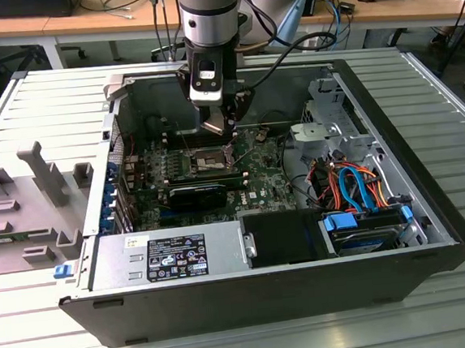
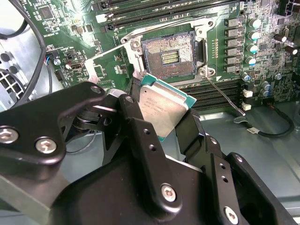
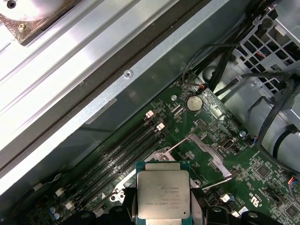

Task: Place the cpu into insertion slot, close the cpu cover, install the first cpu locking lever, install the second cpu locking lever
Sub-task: 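Place the cpu into insertion slot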

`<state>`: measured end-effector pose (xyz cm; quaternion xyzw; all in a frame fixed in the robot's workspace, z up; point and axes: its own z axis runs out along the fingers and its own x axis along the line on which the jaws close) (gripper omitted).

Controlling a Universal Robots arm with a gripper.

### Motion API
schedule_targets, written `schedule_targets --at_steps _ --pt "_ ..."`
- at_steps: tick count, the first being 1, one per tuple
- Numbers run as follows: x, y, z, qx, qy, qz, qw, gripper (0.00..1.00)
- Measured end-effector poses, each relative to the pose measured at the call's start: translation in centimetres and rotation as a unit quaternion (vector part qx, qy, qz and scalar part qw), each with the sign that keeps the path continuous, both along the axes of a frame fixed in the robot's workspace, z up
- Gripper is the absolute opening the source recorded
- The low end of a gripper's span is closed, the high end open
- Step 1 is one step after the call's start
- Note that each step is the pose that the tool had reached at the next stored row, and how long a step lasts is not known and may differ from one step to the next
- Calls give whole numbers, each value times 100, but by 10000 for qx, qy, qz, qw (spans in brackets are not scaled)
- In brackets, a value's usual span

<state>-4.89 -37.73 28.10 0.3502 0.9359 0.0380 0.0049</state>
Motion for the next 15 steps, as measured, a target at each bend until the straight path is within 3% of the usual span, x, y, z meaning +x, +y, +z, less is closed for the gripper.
schedule_targets --at_steps 15 --pt "0 0 -4 0 0 -58 10000 54"
